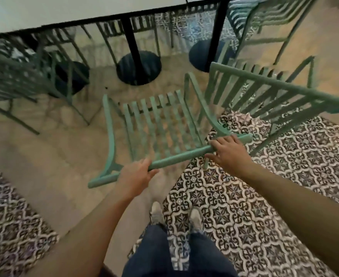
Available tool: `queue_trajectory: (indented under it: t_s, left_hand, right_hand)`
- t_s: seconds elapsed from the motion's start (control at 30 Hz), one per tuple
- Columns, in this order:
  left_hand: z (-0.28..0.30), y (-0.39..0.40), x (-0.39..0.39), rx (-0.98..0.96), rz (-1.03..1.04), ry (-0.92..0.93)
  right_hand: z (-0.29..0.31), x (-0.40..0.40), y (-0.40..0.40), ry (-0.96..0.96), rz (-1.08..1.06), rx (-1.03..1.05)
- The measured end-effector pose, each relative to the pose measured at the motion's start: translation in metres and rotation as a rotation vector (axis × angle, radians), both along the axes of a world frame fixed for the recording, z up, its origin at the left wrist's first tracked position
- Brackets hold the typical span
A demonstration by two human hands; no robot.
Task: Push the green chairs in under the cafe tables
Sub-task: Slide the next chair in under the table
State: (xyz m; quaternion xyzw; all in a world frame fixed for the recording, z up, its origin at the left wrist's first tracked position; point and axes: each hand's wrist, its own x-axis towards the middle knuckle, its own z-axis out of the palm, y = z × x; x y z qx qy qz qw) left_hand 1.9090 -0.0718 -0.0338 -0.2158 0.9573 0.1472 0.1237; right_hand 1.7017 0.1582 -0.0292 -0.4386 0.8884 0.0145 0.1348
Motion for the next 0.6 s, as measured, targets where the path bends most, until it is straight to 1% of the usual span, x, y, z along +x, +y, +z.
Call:
queue_trajectory:
  t_s: [0.1,0.23,0.4,0.6]
  left_hand:
    - [-0.002,-0.005,0.001,-0.019,-0.006,-0.002]
    - [-0.003,-0.016,0.009,-0.009,0.014,-0.014]
    - [0.002,-0.050,0.031,0.011,0.058,-0.052]
    - [0.002,-0.083,0.051,0.013,0.070,-0.050]
  right_hand:
    - [0.001,0.001,-0.005,0.028,0.042,0.004]
    - [-0.005,0.009,-0.011,0.039,0.044,0.026]
    - [-0.007,0.032,-0.041,-0.020,0.042,-0.016]
    - [-0.015,0.046,-0.073,-0.033,0.036,-0.035]
